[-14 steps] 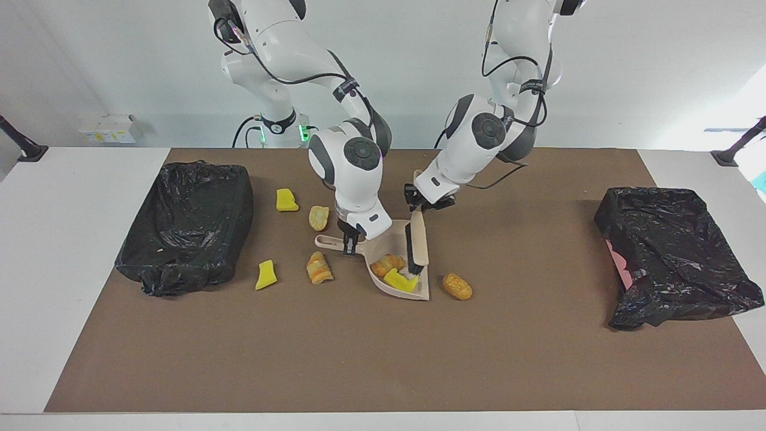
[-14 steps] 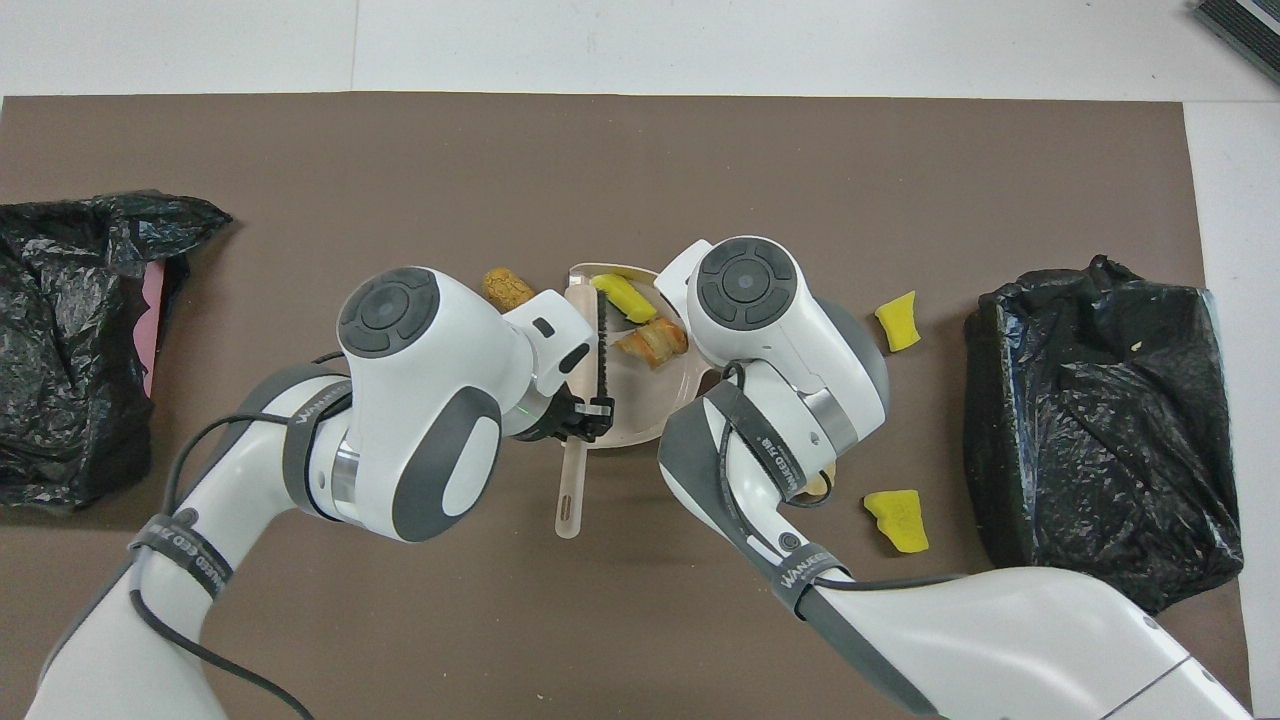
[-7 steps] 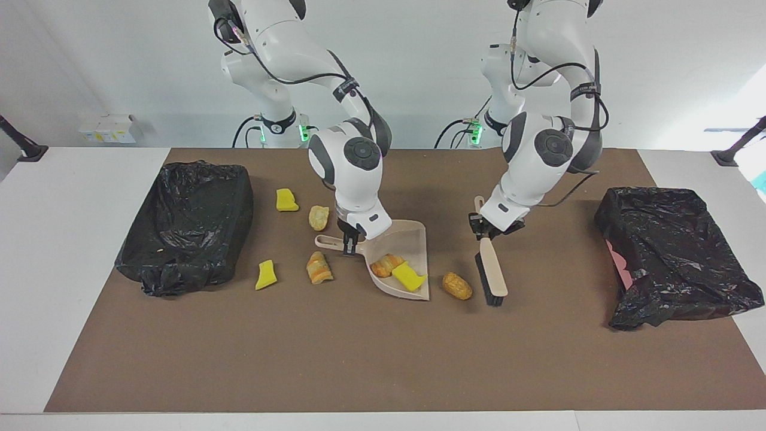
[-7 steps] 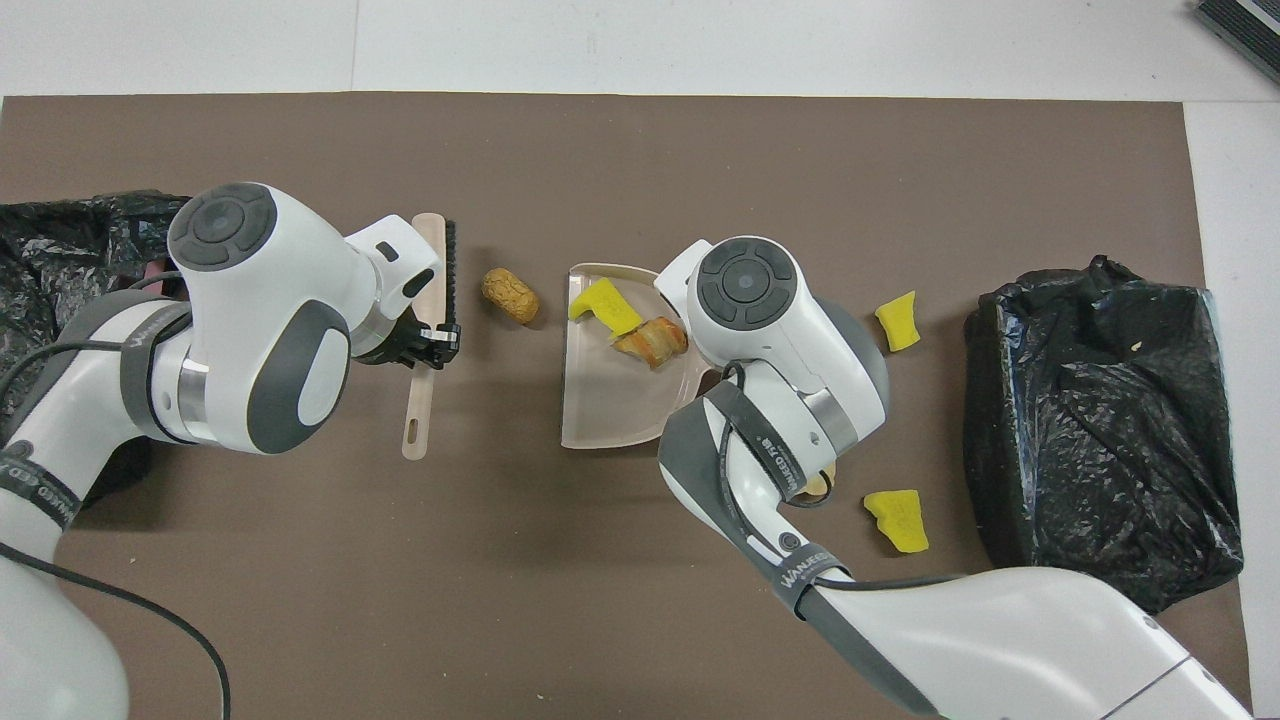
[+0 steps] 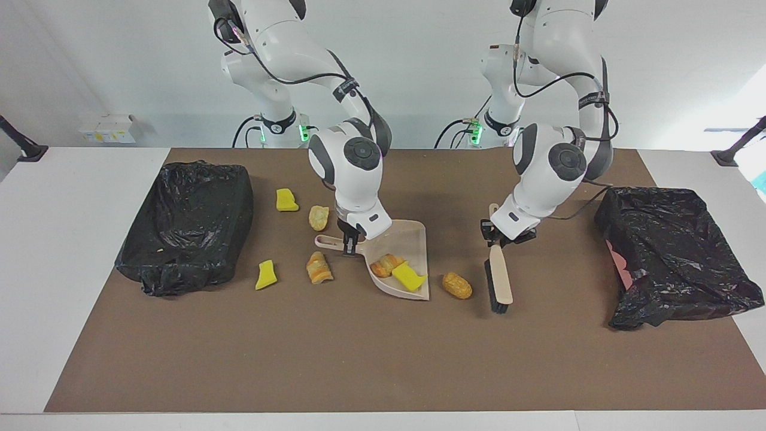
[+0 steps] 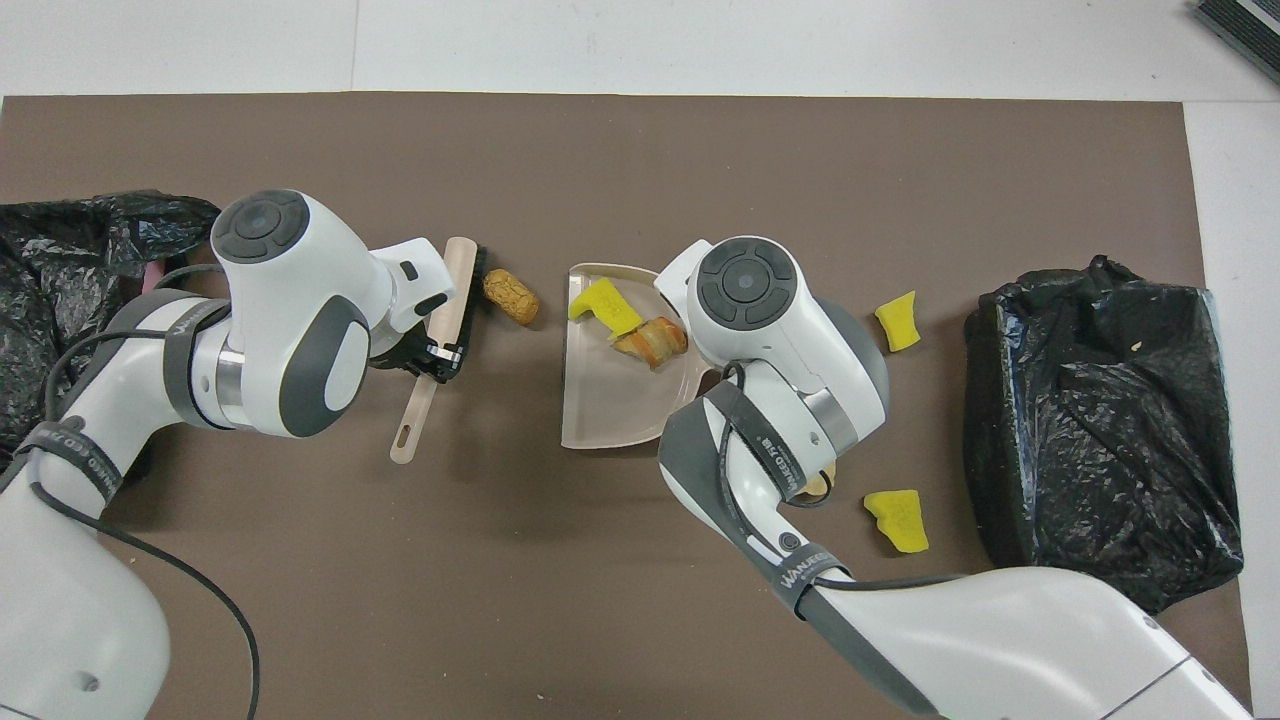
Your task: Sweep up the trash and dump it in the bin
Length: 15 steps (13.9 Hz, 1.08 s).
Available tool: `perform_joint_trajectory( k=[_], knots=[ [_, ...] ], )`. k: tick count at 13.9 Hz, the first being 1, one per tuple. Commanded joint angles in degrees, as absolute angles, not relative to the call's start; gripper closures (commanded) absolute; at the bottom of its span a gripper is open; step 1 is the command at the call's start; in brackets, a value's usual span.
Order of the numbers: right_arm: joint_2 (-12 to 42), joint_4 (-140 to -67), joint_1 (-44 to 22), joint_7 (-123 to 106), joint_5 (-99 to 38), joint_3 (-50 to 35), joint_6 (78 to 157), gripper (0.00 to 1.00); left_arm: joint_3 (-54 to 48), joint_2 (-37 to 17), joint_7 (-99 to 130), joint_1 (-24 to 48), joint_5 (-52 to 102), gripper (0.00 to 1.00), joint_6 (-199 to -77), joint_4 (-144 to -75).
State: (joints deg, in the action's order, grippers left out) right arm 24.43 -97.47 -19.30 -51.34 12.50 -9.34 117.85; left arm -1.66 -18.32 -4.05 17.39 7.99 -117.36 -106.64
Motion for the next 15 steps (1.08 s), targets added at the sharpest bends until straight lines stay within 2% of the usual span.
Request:
perform_joint_trajectory(
  k=[1, 7, 15],
  knots=[
    [24.1, -99.0, -18.4, -53.3, 12.7, -9.8, 119.3, 1.0, -2.0, -17.7, -7.5, 20.6, 10.6, 1.0, -117.3, -107.8],
    [24.1, -99.0, -18.4, -53.3, 12.8, -9.8, 119.3, 1.0, -6.2, -16.1, -5.1, 23.8, 19.2, 1.0, -112.9, -107.6],
    [24.1, -99.0, -18.4, -53.3, 12.7, -9.8, 119.1, 1.0, -4.2, -12.6, 9.5, 17.5, 15.0, 1.0, -111.4, -107.8]
  ],
)
